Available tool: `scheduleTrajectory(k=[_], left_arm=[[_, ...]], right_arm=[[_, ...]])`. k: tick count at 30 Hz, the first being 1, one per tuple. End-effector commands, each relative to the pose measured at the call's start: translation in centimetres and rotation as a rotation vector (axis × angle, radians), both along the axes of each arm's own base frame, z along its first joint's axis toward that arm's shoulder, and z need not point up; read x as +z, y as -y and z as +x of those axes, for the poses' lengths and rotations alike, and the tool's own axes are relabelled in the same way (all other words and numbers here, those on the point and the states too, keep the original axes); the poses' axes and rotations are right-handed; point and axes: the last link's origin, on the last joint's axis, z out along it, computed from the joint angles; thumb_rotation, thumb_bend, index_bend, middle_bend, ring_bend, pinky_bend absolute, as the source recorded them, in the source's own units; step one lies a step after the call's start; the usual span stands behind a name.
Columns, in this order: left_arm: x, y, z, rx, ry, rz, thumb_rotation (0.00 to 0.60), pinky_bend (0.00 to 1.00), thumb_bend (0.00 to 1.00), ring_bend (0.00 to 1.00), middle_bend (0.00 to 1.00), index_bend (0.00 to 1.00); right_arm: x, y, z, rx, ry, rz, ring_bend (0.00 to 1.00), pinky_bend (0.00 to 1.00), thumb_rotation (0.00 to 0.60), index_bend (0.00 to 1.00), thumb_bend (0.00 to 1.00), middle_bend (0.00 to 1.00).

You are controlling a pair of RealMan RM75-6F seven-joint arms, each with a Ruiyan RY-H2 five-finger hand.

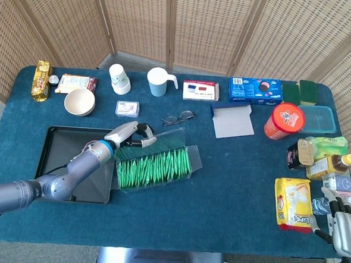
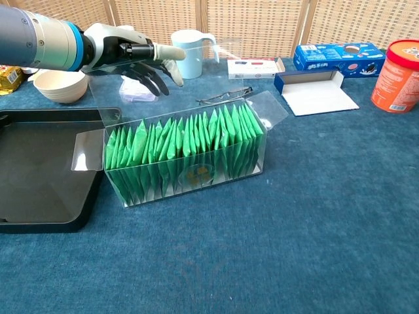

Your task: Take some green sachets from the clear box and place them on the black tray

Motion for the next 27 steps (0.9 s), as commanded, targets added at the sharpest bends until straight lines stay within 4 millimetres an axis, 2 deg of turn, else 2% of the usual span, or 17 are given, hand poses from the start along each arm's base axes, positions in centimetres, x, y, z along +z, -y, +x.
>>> scheduleTrajectory(k=[1, 4, 9, 14, 22, 27], left_arm=[[0.1, -0.2, -0.2, 0.004, -0.006, 0.006, 0.198, 0.20, 0.29, 0.29, 0.23, 0.31], [0.4, -0.7, -0.5, 0.002, -0.018, 0.028, 0.159, 0.20, 0.29, 0.28, 0.23, 0.25], [0.8, -1.2, -0.8, -0.007, -0.042, 0.055, 0.134, 0.20, 0.29, 0.24, 0.20, 0.17], [1.4, -1.7, -1.7, -0.067, -0.156, 0.101, 0.118, 0.20, 0.29, 0.19, 0.16, 0.13], [1.9, -1.5, -1.7, -0.082, -0.185, 0.126, 0.094, 0.20, 0.29, 0.18, 0.15, 0.10], [2.5, -1.5, -2.7, -0.158, -0.337, 0.152, 0.078, 0.20, 0.29, 0.13, 0.09, 0.05]], right_arm=[[0.0, 0.0, 0.0, 0.001, 0.001, -0.001, 0.25, 0.28, 0.503, 0.16, 0.39, 0.22], [0.0, 0.0, 0.1, 0.002, 0.001, -0.002, 0.25, 0.28, 0.503, 0.16, 0.39, 0.22], [0.1, -0.1, 0.1, 0.002, 0.001, -0.006, 0.25, 0.28, 0.503, 0.16, 0.39, 0.22], [0.0, 0.0, 0.1, 0.004, 0.002, -0.007, 0.25, 0.28, 0.503, 0.16, 0.39, 0.22], [0.0, 0.0, 0.1, 0.007, 0.004, -0.006, 0.25, 0.28, 0.504, 0.16, 0.39, 0.22], [0.1, -0.1, 0.1, 0.005, 0.007, -0.010, 0.25, 0.28, 0.504, 0.16, 0.39, 0.22]])
